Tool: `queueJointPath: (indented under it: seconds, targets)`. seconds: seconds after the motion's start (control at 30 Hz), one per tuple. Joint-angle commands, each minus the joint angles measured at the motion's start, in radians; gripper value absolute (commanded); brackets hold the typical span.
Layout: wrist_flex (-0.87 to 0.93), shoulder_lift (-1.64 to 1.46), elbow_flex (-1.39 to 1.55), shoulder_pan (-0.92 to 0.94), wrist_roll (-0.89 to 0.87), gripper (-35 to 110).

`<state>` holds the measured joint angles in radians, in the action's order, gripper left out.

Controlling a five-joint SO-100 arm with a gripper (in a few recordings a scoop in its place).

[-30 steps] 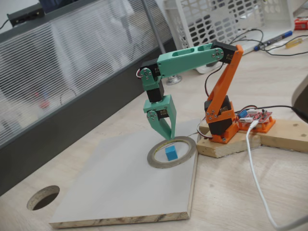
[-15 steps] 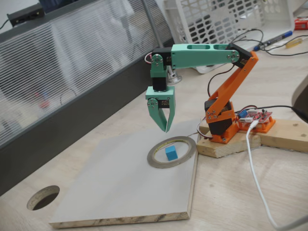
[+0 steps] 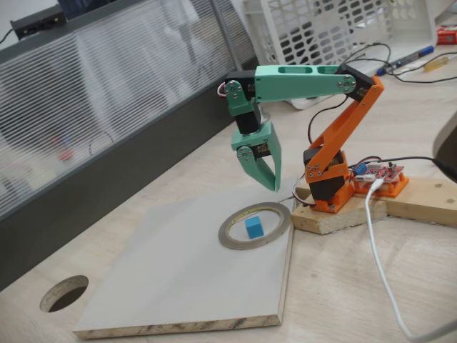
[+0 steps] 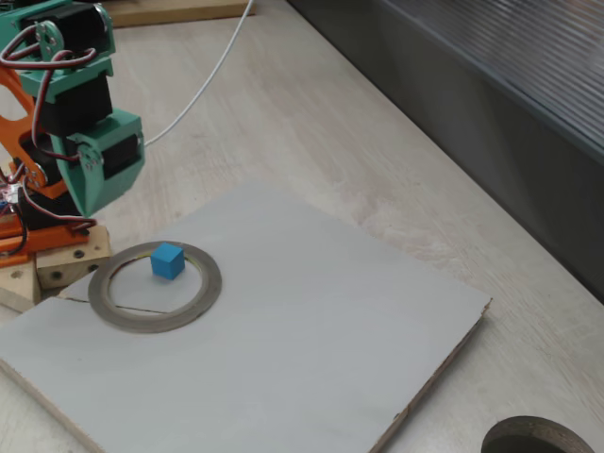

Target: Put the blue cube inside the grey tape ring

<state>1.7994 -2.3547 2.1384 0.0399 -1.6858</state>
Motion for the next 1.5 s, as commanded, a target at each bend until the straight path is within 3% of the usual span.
queueJointPath:
  seconds: [0.0, 0.47, 1.47]
  targets:
    - [0.049, -0.083, -0.003, 0.006, -0.008, 0]
    - [0.048, -0.081, 0.002, -0.242, -0.020, 0]
    - [0.051, -0.081, 0.081, -0.233, -0.015, 0]
